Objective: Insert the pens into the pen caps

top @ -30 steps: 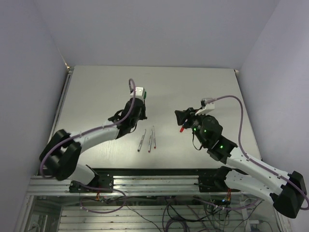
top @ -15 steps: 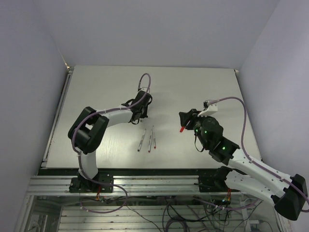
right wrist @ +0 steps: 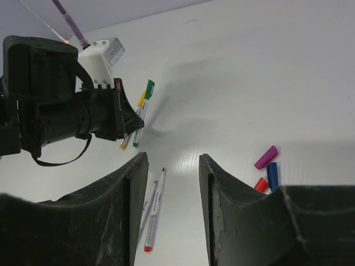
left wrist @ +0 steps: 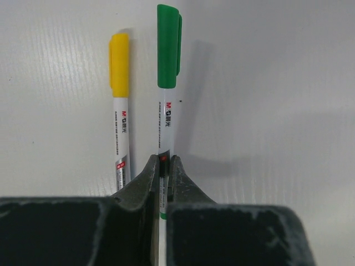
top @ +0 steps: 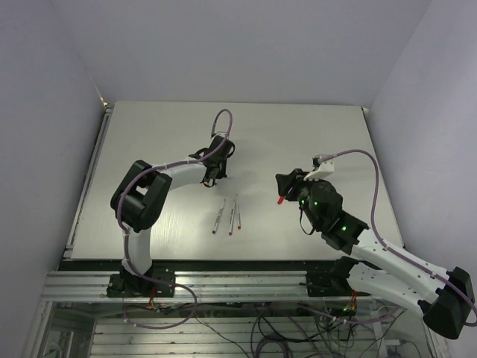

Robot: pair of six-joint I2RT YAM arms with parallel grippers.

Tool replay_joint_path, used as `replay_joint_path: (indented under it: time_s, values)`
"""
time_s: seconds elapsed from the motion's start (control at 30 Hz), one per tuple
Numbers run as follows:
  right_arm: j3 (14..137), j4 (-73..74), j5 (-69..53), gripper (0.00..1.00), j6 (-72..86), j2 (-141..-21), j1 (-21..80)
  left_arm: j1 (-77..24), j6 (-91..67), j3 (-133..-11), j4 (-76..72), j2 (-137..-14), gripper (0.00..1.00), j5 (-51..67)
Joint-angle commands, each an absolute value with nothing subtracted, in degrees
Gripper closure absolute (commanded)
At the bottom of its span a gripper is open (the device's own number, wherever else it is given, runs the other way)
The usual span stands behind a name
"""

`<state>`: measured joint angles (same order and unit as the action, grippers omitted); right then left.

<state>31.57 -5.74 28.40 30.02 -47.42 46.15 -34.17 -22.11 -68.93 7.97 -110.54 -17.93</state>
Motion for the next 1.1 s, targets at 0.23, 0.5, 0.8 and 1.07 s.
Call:
replay_joint_path:
  time_s: [0.23,0.5,0.8,1.07]
  values:
    - [30.6,-7.8,27.1,0.59,30.6,-48.1,46.3,-33.8,-23.5,-70.7,11.1,-112.3,0.93,-20.6]
    - [30.6,-8.1,26.6,0.59,30.5,-47.8,46.4,-33.8,-23.9,-71.0,11.0,-111.3,0.82,-20.3]
    - [30.5,-8.4,26.2,0.59,30.5,-47.9,46.4,-33.8,-24.5,-71.2,11.3,-110.0,0.66,-20.2]
    - [30.6,-8.4,26.0,0.59,30.2,-47.7,46.3,-33.8,-24.9,-71.2,11.6,-108.1,0.65,-20.0]
